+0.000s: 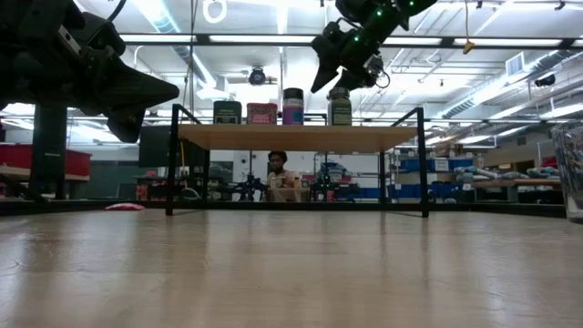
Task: Shelf spices
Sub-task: Return to Home Position
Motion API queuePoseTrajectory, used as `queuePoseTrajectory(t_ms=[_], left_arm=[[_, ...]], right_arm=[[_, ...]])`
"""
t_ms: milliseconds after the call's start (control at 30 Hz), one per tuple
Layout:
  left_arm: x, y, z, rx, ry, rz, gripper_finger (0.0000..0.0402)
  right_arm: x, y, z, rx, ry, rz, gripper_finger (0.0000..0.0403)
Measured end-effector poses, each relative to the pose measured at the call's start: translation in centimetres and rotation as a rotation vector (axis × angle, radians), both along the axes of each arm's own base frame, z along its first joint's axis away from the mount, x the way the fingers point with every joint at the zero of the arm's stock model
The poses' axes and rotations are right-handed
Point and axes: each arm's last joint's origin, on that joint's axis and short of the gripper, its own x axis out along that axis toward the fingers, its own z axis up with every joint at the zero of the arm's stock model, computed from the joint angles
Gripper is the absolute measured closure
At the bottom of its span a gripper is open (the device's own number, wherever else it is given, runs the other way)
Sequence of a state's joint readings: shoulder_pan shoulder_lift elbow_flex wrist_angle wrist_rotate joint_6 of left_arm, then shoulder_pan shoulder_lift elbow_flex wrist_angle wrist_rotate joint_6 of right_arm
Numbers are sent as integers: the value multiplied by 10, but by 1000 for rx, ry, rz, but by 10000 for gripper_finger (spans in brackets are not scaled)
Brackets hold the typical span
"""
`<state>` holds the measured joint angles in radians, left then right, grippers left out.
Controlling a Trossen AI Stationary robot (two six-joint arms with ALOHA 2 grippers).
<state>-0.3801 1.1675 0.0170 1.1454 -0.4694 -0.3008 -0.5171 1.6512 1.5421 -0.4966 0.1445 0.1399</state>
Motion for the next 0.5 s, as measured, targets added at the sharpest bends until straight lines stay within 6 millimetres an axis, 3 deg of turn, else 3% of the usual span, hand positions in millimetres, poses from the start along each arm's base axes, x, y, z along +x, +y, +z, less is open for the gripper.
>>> queuePoseTrajectory(t_ms=[267,500], left_arm=[[0,0,0,1,3,0,400],[0,0,-1,5,14,0,400]], right_arm=[[9,3,12,-159,-56,-3,130],[21,20,27,-368,-64,0,152]])
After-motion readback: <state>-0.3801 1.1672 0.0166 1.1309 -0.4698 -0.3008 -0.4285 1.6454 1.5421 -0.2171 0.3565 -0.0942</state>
